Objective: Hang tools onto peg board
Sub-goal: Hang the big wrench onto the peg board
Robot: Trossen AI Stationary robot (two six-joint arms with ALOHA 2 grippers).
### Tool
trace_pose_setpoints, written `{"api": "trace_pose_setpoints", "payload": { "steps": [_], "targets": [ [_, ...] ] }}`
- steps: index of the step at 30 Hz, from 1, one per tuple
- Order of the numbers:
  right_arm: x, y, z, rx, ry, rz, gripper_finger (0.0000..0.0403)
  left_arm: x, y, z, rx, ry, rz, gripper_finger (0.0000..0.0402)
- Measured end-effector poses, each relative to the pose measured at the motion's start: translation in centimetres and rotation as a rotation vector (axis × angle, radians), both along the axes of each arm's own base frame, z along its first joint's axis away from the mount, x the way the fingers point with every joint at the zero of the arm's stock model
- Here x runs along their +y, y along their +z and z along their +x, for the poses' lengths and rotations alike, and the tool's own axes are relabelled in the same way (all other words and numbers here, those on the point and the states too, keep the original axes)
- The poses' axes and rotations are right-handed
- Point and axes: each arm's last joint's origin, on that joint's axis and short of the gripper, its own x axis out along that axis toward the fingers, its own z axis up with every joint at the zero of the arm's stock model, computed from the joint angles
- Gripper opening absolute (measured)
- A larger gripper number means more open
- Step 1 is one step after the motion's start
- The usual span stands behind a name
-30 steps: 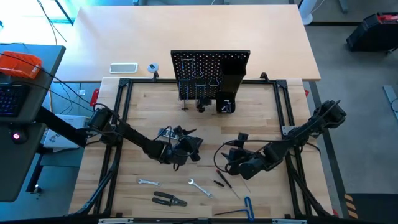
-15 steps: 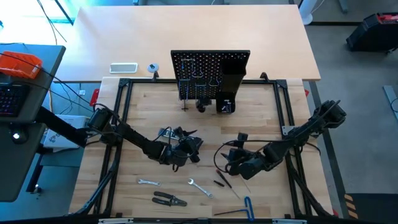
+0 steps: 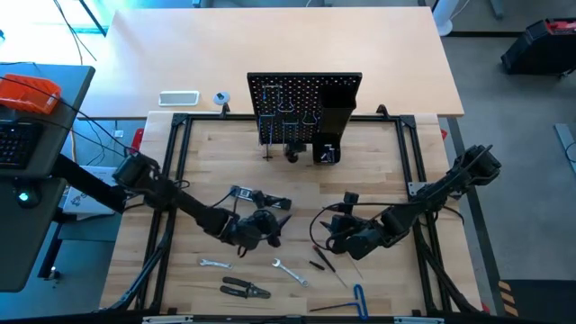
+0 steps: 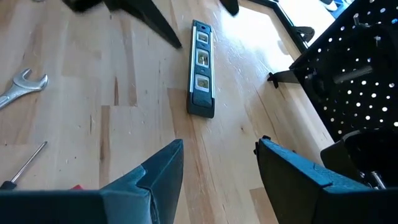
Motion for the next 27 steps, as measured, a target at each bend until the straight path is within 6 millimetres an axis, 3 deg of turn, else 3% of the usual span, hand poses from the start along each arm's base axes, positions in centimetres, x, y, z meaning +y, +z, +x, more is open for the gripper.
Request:
{"api": "trace_pose_setpoints", "payload": {
  "steps": [13, 20, 27],
  "targets": [
    [0.0, 0.0, 0.0, 0.003, 0.004, -0.006, 0.0199, -1.5, 3.0, -5.3, 0.123, -0.057, -0.108, 0.0275],
    [0.0, 0.0, 0.0, 0.006, 0.009, -0.013, 0.0199, -1.8, 2.5, -7.3, 0.234, -0.072, -0.333, 0.0275],
    [0.0, 0.0, 0.0, 0.009, 0.012, -0.019, 0.0199, -2.5, 2.1, -8.2, 0.277, -0.079, -0.386, 0.0275]
  ]
}}
